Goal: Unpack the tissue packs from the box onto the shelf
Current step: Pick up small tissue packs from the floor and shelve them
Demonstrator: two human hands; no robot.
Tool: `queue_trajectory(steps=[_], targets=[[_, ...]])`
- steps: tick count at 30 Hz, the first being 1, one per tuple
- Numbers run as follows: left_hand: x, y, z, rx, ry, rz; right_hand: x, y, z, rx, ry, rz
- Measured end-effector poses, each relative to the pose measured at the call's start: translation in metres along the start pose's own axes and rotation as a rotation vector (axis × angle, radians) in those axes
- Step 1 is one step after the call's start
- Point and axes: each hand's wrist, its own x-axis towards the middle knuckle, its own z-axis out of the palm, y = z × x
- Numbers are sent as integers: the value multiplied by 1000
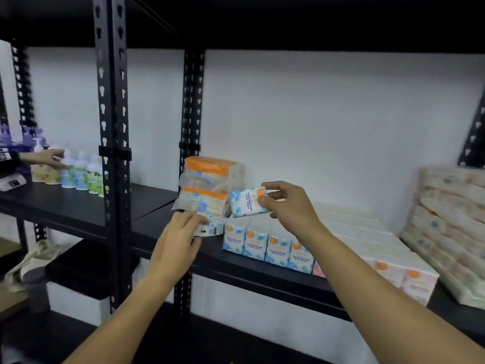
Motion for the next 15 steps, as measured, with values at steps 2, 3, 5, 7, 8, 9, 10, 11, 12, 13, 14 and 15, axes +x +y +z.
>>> queue_trajectory(steps=[2,3,5,7,8,9,10,11,12,13,14,15], targets=[[4,-7,9,28,-11,37,7,5,11,-36,-5,1],[5,-11,13,42,-16,52,11,8,15,-47,-6,7],[7,-18,21,71,-24,70,17,13,22,-62,-11,21],[8,-25,29,97,-37,65,22,18,26,-79,-17,28],[8,-28,32,109,-41,58,25,20,28,-89,-19,28],[8,-32,35,117,-44,51,27,21,29,-98,-21,28],[8,-35,37,120,-49,44,30,23,31,-103,-22,28],[6,-38,40,123,-57,36,32,24,32,-105,-23,28],[5,-40,42,126,-69,29,34,25,34,-106,-24,28],[4,-42,44,126,-80,23,37,26,35,-107,-26,28],[2,-44,46,122,-86,20,39,27,37,-107,-29,29],[1,-46,47,113,-85,18,41,28,38,-107,-32,29]])
